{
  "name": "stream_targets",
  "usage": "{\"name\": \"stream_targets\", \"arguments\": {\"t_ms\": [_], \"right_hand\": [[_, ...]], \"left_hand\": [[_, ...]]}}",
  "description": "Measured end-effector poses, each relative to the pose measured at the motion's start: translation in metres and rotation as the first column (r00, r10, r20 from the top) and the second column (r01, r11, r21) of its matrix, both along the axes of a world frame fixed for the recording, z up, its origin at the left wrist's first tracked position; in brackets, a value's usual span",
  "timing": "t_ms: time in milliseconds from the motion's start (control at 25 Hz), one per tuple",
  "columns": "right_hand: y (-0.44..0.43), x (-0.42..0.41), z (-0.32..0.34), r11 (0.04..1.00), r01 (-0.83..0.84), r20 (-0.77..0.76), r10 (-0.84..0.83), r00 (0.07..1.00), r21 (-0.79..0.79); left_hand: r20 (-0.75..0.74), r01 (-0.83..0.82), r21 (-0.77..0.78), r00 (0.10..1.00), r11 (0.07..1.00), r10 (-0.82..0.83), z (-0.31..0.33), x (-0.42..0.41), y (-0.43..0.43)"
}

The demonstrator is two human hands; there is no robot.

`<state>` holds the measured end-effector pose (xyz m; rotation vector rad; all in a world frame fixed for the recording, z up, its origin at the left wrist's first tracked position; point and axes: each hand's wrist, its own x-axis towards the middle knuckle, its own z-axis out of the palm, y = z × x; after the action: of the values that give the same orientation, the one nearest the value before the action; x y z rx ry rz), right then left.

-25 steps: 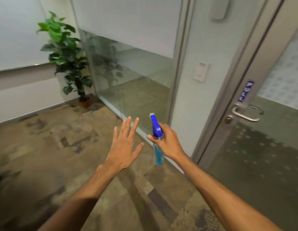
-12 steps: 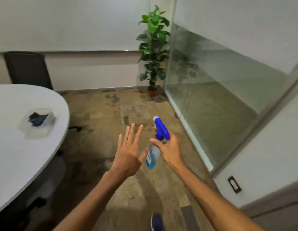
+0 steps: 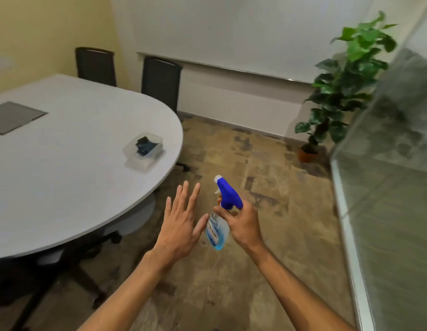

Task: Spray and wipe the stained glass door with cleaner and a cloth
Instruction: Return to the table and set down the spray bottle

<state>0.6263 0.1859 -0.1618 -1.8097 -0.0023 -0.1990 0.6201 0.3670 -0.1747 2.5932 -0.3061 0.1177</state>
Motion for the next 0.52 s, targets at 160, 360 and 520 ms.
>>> {"name": "stream_targets", "arguments": {"t_ms": [160, 360, 520], "right_hand": [[0.021, 0.049, -0.006, 0.991, -0.134, -0.007, 0.134, 0.991, -0.02], [0.062, 0.101, -0.011, 0.954, -0.297, -0.005, 0.297, 0.955, -0.045], [0.107, 0.142, -0.012, 0.902, -0.429, -0.058, 0.426, 0.903, -0.057]], "left_hand": [[-0.01, -0.143, 0.009, 0.99, 0.99, 0.143, -0.002, 0.022, 0.018], [-0.016, -0.31, 0.033, 0.95, 0.95, 0.311, -0.004, 0.048, 0.054], [-0.038, -0.403, 0.026, 0.914, 0.915, 0.404, -0.012, 0.072, 0.093]]}}
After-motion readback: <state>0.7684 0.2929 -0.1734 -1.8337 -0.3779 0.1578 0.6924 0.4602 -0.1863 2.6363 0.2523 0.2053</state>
